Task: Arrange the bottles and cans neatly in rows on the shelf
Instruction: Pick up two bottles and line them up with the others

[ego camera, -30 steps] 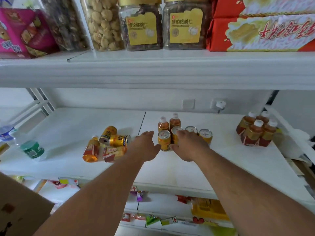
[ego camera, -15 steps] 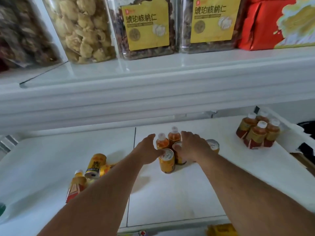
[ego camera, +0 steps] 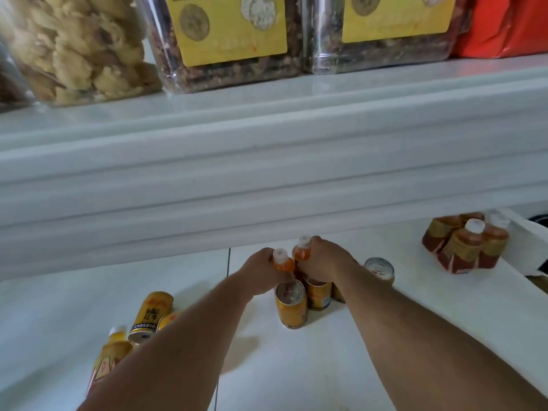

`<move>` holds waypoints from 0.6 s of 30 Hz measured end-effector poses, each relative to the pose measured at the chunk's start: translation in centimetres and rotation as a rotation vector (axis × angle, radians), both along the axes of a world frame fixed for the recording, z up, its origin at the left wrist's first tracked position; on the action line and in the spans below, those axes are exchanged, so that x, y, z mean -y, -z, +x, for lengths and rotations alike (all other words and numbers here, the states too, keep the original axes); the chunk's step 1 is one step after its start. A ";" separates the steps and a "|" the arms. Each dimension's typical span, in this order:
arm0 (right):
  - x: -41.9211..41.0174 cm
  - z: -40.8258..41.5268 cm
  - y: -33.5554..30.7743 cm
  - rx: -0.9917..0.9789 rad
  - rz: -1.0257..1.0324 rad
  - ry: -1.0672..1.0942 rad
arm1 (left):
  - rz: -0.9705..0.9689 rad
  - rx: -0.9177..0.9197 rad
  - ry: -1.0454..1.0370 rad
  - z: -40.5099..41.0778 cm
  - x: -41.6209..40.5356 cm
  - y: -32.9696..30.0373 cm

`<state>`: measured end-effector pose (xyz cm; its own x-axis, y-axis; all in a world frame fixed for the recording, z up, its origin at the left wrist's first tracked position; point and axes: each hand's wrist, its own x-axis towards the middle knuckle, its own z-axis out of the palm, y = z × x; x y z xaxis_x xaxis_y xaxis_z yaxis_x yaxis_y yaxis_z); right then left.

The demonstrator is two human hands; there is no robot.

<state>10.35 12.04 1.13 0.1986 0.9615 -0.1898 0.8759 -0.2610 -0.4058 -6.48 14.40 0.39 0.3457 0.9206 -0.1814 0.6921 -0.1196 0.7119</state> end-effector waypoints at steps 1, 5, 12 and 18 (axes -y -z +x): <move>-0.2 0.0 0.1 -0.002 -0.003 0.000 | -0.007 0.001 -0.005 0.1 0.1 0.0; -0.5 0.2 0.5 0.005 0.026 0.008 | -0.012 0.023 -0.001 -0.1 -0.1 0.0; -0.1 0.2 0.9 -0.053 0.142 0.002 | 0.053 0.068 -0.024 -0.9 -0.2 0.7; 0.5 1.0 -1.7 -0.265 0.301 0.054 | 0.273 -0.058 -0.112 -0.4 0.4 -2.0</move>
<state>11.33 11.56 2.80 0.2328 0.9714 0.0470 0.7189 -0.1393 -0.6810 -6.92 14.00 2.38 0.2353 0.9700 0.0615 0.7504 -0.2215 0.6227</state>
